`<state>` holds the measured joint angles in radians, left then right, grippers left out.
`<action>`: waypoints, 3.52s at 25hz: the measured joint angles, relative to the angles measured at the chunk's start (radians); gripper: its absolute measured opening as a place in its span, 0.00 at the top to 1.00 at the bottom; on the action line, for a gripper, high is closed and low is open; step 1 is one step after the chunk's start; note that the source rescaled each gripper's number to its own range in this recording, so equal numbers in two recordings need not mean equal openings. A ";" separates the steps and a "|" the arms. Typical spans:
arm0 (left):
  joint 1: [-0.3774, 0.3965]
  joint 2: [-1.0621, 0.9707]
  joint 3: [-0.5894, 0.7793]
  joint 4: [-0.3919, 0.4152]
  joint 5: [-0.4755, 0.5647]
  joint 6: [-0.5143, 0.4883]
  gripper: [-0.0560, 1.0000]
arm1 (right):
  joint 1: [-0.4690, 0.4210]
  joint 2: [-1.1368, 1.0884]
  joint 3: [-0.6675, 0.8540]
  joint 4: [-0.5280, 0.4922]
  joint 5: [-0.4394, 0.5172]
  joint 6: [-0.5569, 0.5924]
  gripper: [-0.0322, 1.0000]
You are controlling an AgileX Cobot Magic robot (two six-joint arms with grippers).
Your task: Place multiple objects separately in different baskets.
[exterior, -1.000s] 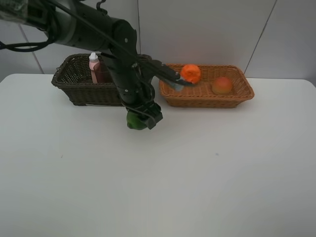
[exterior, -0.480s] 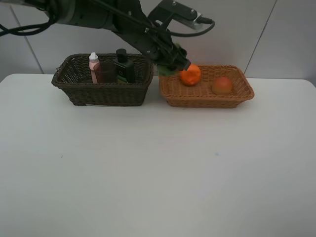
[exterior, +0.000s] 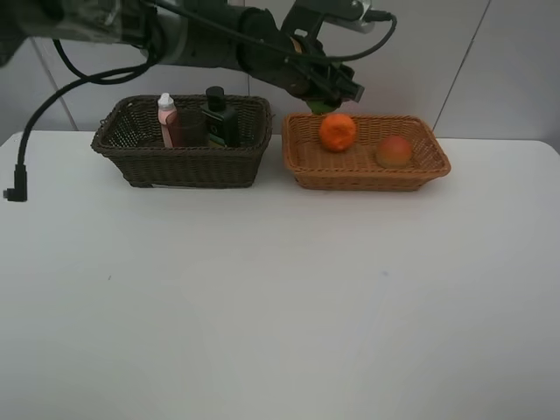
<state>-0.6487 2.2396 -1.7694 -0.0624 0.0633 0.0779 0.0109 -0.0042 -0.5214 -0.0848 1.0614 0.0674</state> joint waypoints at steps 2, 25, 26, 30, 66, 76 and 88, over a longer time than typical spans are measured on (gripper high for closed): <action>-0.004 0.046 -0.041 0.000 0.000 -0.007 0.18 | 0.000 0.000 0.000 0.000 0.000 0.000 0.14; -0.011 0.164 -0.134 0.005 -0.006 -0.008 0.10 | 0.000 0.000 0.000 0.000 0.000 0.000 0.14; -0.011 0.164 -0.135 0.005 -0.010 -0.008 0.09 | 0.000 0.000 0.000 0.000 0.000 0.000 0.14; -0.013 0.164 -0.136 0.005 -0.016 -0.008 0.08 | 0.000 0.000 0.000 0.000 0.000 0.000 0.14; -0.018 0.087 -0.137 0.089 0.164 0.022 0.08 | 0.000 0.000 0.000 0.000 0.000 0.000 0.14; -0.036 -0.126 -0.138 0.179 0.637 0.022 0.08 | 0.000 0.000 0.000 0.000 0.000 0.000 0.14; -0.079 -0.467 0.048 0.191 0.869 0.022 0.08 | 0.000 0.000 0.000 0.000 0.000 0.000 0.14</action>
<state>-0.7279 1.7725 -1.7212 0.1282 0.9328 0.1004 0.0109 -0.0042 -0.5214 -0.0848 1.0614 0.0674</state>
